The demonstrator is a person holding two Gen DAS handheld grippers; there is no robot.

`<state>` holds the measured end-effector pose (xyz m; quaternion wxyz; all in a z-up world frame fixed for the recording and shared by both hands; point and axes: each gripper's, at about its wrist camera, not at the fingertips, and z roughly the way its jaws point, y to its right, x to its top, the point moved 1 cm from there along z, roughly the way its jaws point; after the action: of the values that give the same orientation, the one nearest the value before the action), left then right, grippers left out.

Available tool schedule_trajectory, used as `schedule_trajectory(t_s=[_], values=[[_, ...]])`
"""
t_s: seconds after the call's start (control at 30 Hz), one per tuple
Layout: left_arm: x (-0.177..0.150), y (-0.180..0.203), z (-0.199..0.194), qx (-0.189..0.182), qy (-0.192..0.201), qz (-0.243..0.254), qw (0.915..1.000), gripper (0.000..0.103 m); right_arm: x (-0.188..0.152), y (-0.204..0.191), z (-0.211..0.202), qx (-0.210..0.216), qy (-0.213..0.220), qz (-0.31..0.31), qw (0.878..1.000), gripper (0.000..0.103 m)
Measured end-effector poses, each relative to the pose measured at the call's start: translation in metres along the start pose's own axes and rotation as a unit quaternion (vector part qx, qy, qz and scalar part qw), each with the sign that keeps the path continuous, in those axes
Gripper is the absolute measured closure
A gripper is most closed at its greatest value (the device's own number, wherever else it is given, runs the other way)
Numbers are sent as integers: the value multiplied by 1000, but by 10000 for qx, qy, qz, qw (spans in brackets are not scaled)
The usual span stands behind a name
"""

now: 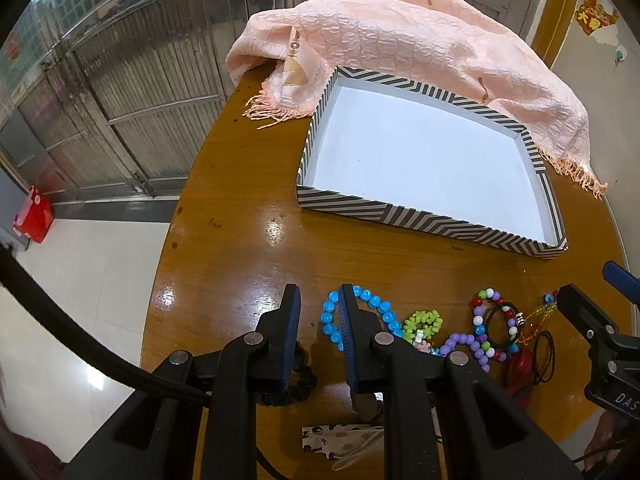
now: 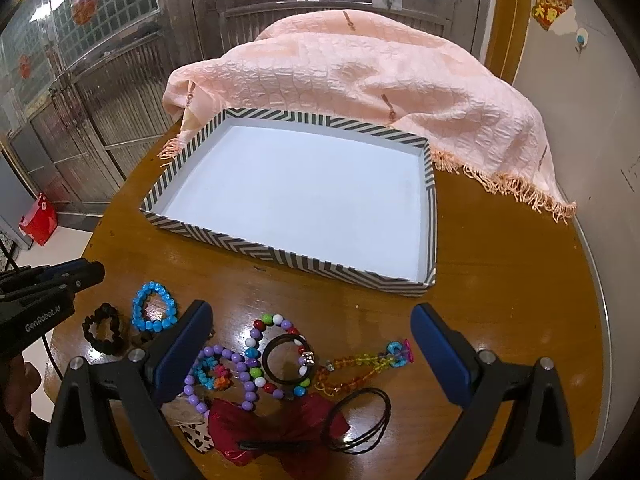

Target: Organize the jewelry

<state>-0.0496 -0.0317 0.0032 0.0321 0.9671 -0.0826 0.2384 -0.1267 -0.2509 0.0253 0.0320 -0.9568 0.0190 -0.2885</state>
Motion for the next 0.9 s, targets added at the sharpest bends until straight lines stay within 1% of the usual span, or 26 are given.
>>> schedule_trajectory(t_s=[0.27, 0.4, 0.9], values=[[-1, 1, 1, 0, -13, 13, 10000, 93, 1, 0, 3, -3, -29, 22, 10000, 2], [-2, 1, 2, 2, -30, 24, 10000, 93, -1, -1, 4, 67, -46, 63, 9999, 2], [-2, -5, 5, 31, -41, -16, 10000, 93, 1, -9, 9, 84, -133, -113, 9998, 2]])
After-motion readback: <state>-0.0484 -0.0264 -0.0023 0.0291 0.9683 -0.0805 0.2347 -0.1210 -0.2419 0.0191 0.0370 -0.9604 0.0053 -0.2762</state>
